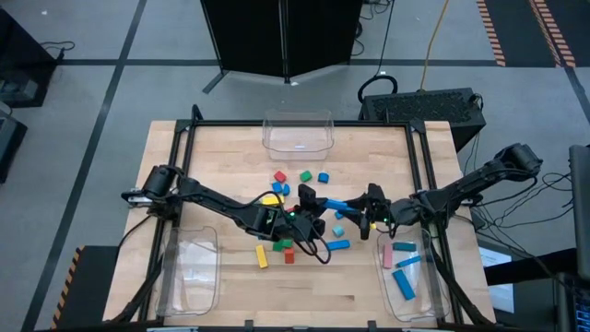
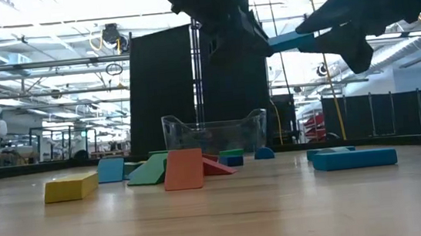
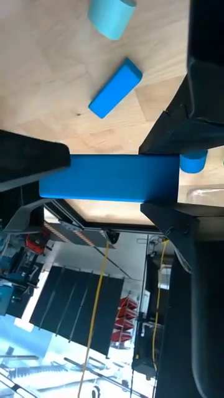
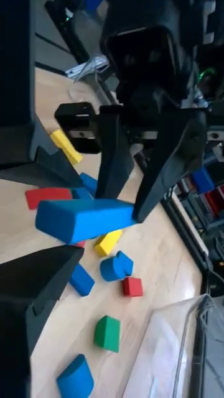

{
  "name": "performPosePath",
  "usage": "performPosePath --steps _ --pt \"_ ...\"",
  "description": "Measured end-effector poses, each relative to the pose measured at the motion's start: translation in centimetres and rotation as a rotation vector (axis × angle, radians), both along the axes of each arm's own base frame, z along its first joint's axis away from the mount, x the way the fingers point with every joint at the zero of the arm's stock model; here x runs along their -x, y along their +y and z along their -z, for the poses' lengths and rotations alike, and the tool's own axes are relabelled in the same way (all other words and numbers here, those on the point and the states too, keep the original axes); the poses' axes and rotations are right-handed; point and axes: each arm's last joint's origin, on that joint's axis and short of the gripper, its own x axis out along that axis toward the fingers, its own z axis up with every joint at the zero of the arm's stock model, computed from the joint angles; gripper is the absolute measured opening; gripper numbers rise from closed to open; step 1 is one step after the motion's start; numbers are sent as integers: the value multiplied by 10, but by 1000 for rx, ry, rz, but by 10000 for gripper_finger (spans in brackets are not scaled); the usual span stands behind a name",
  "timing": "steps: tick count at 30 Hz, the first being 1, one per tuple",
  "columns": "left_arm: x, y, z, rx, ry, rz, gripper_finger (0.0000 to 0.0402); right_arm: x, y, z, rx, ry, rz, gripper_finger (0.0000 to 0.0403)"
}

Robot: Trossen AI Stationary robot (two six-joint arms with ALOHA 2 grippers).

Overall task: Sort blocks by size
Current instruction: Put the light blue rectangle block into the bottom right transparent bin

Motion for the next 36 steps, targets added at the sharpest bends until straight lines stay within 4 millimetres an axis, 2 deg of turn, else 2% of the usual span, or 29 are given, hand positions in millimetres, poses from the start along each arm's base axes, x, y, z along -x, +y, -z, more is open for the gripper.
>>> performPosePath --steps 6,9,15,21,27,36 --pt "0 0 0 -10 6 -3 98 0 0 -1 9 -4 -8 70" --pt "1 0 1 -14 12 -7 98 0 0 -1 7 -4 -15 46" --pt "0 4 1 9 2 -22 102 1 0 -2 13 -3 -19 50" --pt "0 11 4 85 12 -34 148 10 -3 -9 42 7 -48 51" --pt "-1 28 11 225 42 -37 186 22 -8 -14 48 28 -44 51" --pt "-3 52 18 495 99 47 191 36 -12 -14 74 106 -98 51"
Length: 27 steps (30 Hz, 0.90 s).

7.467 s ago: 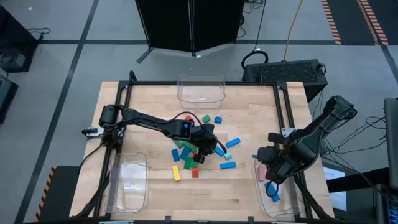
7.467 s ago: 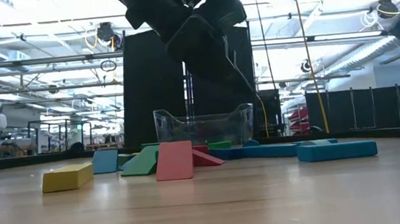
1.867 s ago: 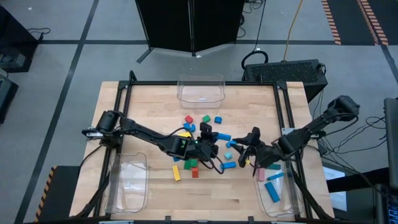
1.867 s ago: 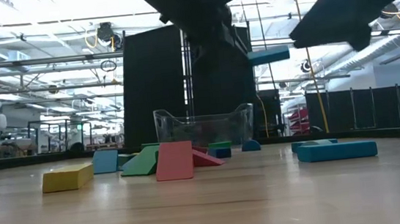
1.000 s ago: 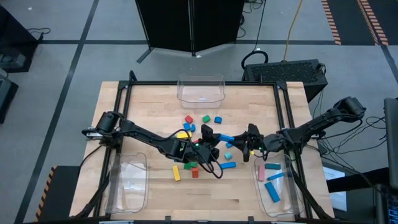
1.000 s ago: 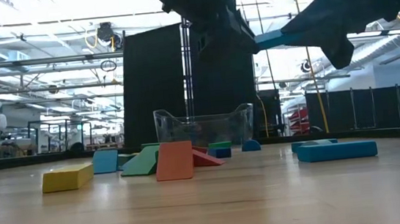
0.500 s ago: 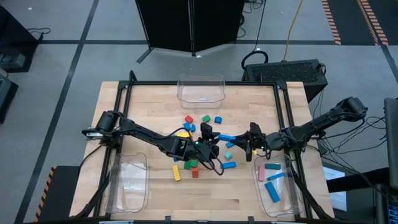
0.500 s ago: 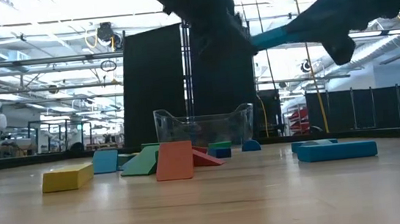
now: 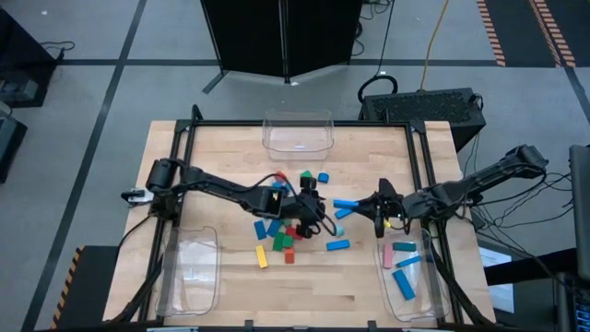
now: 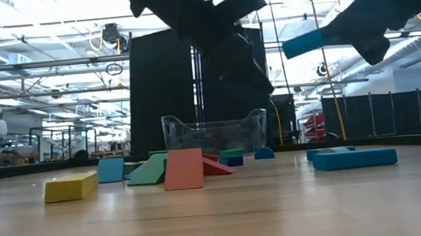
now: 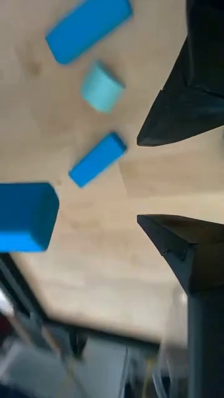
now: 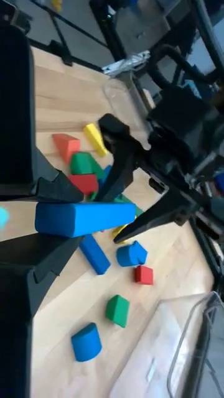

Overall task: Sort blocks by size
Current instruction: Put the light blue rectangle block into the bottom right transparent bin

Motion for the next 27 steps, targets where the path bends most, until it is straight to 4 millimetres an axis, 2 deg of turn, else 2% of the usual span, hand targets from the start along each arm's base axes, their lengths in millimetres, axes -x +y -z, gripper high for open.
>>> performPosePath --steps 6,10,18,27 --pt "-2 12 1 151 8 71 192 10 -2 -9 24 122 -28 51" --pt "-2 17 1 181 10 88 192 17 -3 -27 57 241 -34 51" --pt "-4 21 0 188 -6 92 192 33 0 -62 62 356 -81 51" --pt "-9 21 10 208 -19 117 192 43 11 -64 -50 472 -280 51"
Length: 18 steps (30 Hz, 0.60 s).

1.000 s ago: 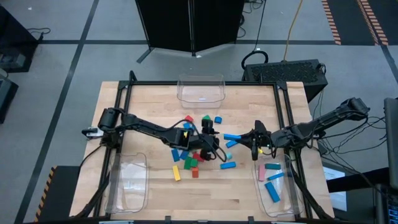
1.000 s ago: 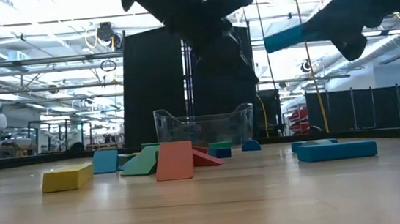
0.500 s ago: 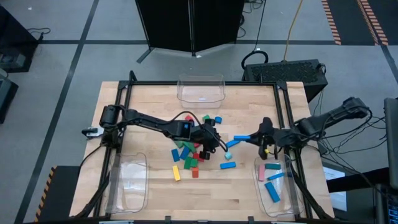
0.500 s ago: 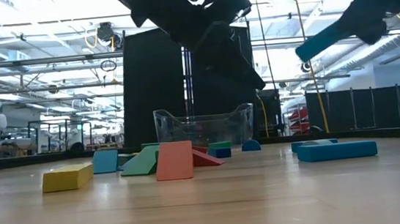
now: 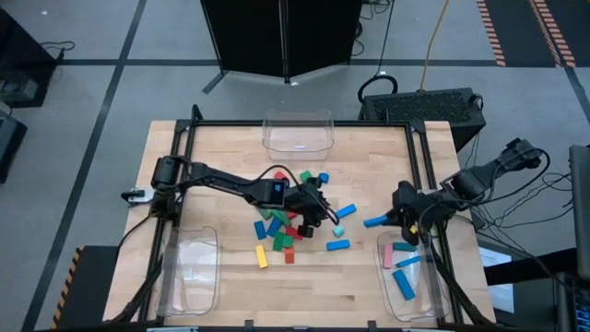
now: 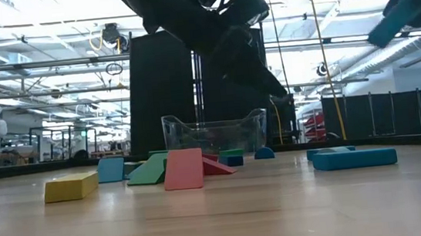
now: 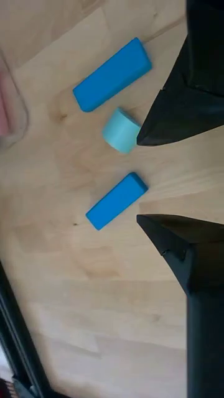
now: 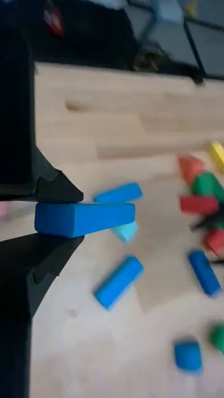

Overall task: Sort blocks by size
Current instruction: Put the light blue rectangle block into the bottom right transparent bin

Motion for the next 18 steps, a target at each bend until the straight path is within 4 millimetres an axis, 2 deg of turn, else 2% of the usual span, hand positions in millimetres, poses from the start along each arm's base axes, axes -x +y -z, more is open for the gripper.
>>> performPosePath --steps 8,12,18 --pt "-2 0 1 9 -16 8 192 9 12 3 -168 135 -135 51" --pt "-4 0 -1 73 -37 45 192 17 13 9 -238 283 -95 52" --pt "-4 9 -1 109 -40 25 192 21 15 17 -230 419 0 52"
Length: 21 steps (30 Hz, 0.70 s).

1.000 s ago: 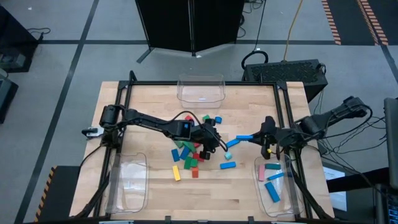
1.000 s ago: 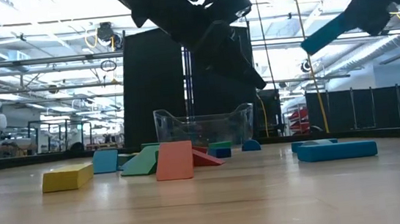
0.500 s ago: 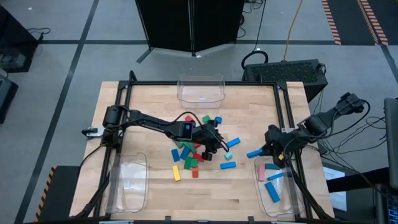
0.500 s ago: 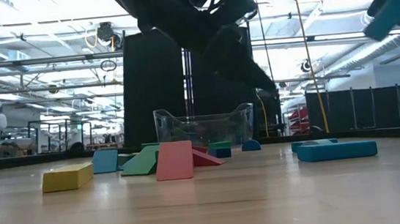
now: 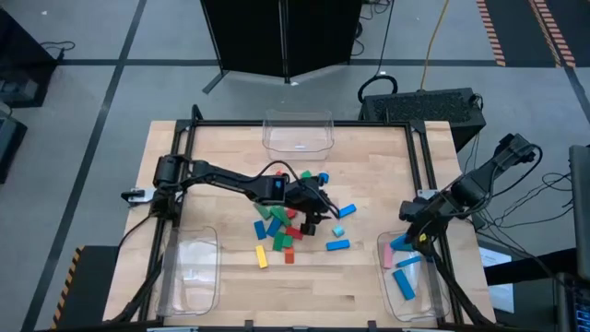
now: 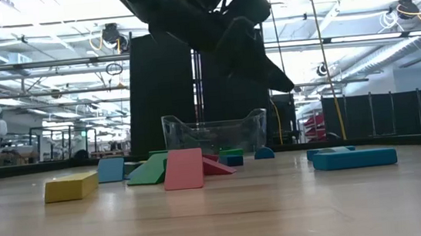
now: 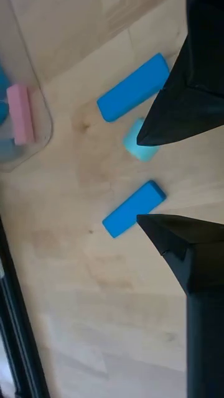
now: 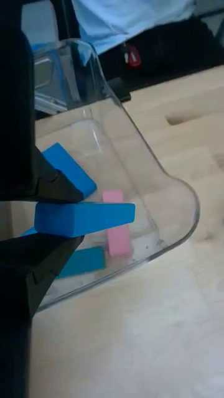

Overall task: Sort blocks by size
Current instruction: Put the light blue rectangle block into the bottom right transparent bin

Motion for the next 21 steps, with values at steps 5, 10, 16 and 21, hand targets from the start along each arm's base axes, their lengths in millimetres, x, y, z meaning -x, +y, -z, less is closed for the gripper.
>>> performPosePath --steps 5,10,16,21 --pt "0 6 0 26 6 -33 192 -7 10 4 -36 44 -13 52" --pt "0 13 0 42 6 -61 192 -14 22 12 -35 133 -17 52" --pt "-6 15 15 52 13 -68 192 -21 34 24 6 215 -19 64" --pt "-12 16 33 63 14 -77 192 -25 37 29 27 235 -34 110"
